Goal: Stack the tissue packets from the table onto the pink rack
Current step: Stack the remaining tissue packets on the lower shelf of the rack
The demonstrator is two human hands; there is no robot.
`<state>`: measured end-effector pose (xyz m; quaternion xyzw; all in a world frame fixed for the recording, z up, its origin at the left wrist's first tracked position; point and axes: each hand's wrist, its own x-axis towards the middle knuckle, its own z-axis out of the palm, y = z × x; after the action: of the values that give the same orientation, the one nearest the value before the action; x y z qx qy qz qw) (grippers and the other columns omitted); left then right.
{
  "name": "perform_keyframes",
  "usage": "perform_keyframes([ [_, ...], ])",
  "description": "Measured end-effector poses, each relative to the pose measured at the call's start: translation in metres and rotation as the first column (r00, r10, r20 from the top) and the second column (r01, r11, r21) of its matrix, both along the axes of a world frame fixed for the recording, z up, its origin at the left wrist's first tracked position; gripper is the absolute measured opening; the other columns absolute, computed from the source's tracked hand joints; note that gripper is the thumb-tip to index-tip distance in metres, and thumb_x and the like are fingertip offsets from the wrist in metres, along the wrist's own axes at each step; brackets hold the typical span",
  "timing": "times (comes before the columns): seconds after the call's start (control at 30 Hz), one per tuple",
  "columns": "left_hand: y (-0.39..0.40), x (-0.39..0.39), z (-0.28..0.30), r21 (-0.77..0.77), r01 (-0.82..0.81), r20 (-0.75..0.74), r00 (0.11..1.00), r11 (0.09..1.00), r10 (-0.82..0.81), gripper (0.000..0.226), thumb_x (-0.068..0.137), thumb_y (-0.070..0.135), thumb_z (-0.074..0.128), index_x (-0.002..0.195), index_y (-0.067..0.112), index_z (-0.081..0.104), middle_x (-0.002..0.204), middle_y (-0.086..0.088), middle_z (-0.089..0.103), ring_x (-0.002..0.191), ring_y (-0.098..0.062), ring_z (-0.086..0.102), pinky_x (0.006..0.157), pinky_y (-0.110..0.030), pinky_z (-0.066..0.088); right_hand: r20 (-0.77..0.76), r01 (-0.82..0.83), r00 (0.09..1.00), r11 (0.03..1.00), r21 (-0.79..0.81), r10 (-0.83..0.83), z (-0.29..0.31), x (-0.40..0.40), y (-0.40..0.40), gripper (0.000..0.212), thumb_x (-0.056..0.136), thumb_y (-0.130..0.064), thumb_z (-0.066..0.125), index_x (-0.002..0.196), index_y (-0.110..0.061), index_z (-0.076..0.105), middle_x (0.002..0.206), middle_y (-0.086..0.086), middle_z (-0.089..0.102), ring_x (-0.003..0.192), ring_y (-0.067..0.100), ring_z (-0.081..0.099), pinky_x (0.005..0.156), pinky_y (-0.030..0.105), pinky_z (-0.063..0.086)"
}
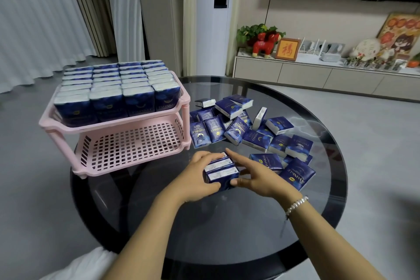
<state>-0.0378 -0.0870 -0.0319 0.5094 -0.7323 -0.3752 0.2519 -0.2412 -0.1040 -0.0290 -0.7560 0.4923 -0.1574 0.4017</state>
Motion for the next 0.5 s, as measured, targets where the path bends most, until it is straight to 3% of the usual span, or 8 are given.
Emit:
perform_keyframes([
  [0.07,0.000,-0.004,-0.004,-0.003,-0.009,0.030,1.000,1.000,0.009,0.068,0.080,0.014,0.064,0.138,0.038,0.036,0.131,0.010,0.027,0.121,-0.010,0.040,0.099,-0.017,0.033,-0.029,-0.009,1.000,1.000,-0.012,0.009,-0.002,0.000,0.000,0.078,0.089,-0.021,0.062,0.146,-0.042,0.013,0.139,-0.010,0.045,0.121,0.010,0.048,0.098,0.022,0.040],
  [0.2,0.001,-0.011,-0.011,-0.028,-0.040,0.081,0.996,0.999,0.042,0.069,0.084,0.030,0.064,0.140,0.039,0.026,0.129,0.012,0.019,0.125,-0.009,0.030,0.102,-0.020,0.027,-0.081,-0.025,0.996,1.000,-0.004,0.024,-0.004,-0.003,-0.003,0.080,0.090,-0.026,0.060,0.146,-0.046,0.006,0.141,-0.006,0.045,0.122,0.014,0.048,0.103,0.031,0.041],
  [0.37,0.000,-0.007,-0.013,-0.069,-0.033,0.124,0.991,0.997,0.042,0.068,0.086,0.036,0.064,0.142,0.041,0.025,0.130,0.010,0.025,0.123,-0.011,0.035,0.105,-0.026,0.033,-0.046,-0.075,0.996,0.995,0.063,0.078,0.000,-0.001,-0.007,0.073,0.093,-0.025,0.055,0.147,-0.043,0.008,0.134,-0.014,0.043,0.111,0.019,0.056,0.090,0.020,0.046],
  [0.43,-0.001,-0.006,-0.009,-0.048,-0.070,0.013,0.997,0.996,0.070,0.061,0.085,0.031,0.067,0.138,0.039,0.035,0.128,0.009,0.033,0.120,-0.010,0.044,0.102,-0.025,0.036,0.056,-0.082,0.996,0.990,0.115,0.076,0.002,0.002,-0.009,0.067,0.093,-0.024,0.055,0.147,-0.038,0.016,0.133,-0.013,0.046,0.109,0.016,0.058,0.090,0.021,0.047],
  [0.5,-0.002,-0.003,-0.003,0.015,-0.119,-0.134,0.984,0.993,0.120,0.052,0.086,0.027,0.067,0.132,0.035,0.044,0.127,0.005,0.043,0.114,-0.009,0.051,0.098,-0.022,0.038,0.279,-0.087,0.960,0.975,0.204,0.027,0.004,0.005,-0.008,0.059,0.093,-0.020,0.054,0.145,-0.029,0.027,0.134,-0.006,0.052,0.114,0.013,0.057,0.095,0.025,0.048],
])
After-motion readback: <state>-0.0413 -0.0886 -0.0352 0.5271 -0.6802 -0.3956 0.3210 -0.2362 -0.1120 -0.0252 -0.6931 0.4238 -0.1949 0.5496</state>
